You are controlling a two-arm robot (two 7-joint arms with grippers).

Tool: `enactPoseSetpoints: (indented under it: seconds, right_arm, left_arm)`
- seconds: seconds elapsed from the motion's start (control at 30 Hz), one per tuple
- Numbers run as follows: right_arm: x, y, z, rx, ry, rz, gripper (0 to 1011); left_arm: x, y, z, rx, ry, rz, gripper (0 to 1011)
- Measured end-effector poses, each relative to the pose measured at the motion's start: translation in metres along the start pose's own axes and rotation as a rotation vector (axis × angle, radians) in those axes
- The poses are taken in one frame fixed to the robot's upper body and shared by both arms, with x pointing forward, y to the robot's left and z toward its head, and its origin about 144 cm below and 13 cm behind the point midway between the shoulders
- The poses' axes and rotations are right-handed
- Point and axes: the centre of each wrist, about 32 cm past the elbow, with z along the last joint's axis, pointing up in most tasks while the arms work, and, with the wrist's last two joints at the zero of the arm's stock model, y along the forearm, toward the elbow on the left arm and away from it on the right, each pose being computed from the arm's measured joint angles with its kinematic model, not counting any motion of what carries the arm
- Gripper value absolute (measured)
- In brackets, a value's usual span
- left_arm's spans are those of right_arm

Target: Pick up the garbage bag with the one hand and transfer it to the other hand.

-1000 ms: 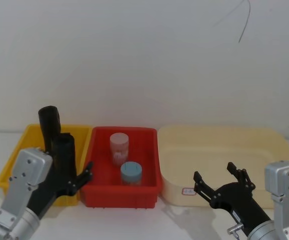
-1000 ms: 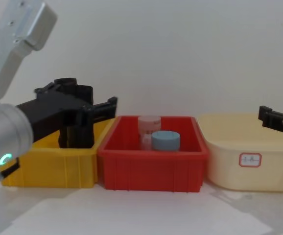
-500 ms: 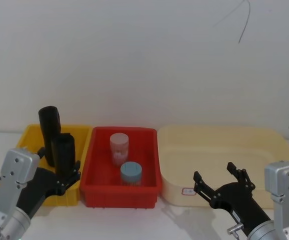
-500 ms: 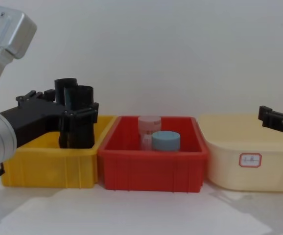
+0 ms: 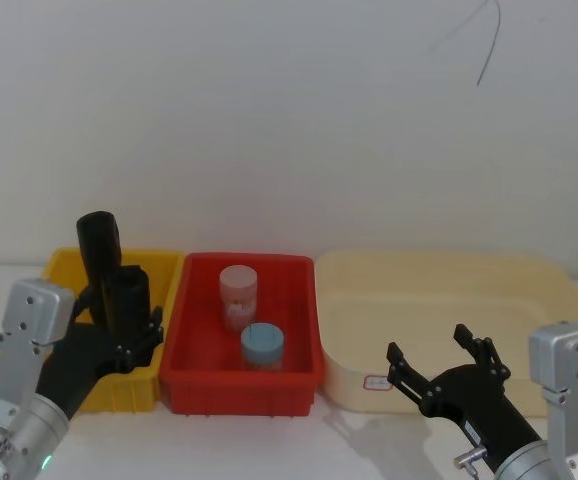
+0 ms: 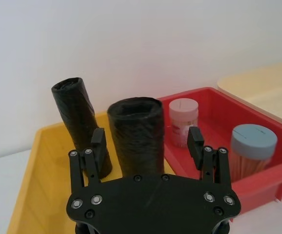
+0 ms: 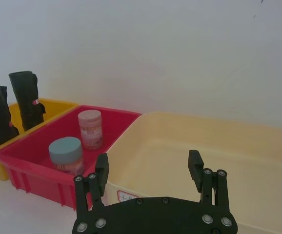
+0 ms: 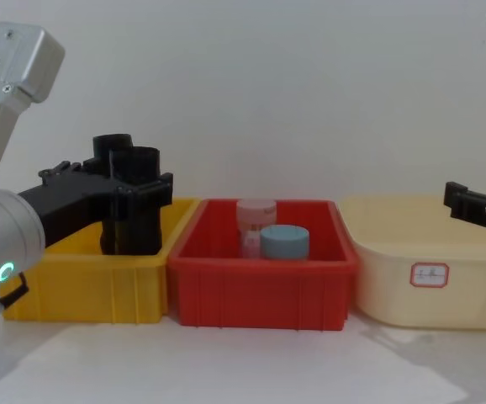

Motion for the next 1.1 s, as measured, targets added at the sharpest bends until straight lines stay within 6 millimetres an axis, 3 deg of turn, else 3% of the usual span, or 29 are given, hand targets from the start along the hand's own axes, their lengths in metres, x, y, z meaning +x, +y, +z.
enactPoseSetpoints:
  seconds: [0.6,0.83,1.1]
  right_arm:
    - [0.000,0.000,0.000,0.000,0.000,0.000,1000]
    - [0.000,0.000,0.000,0.000,0.000,0.000,1000]
    - [0.000,0.000,0.000,0.000,0.000,0.000,1000]
  left_arm:
    - [0.008,-0.023,-0.009,0.006,0.068,0.026,1002]
    - [0.009,-0.035,-0.012,0.013,0.088,0.015,886]
    - [0.008,-0.049,-0.012,0.012,0.108,-0.011,630]
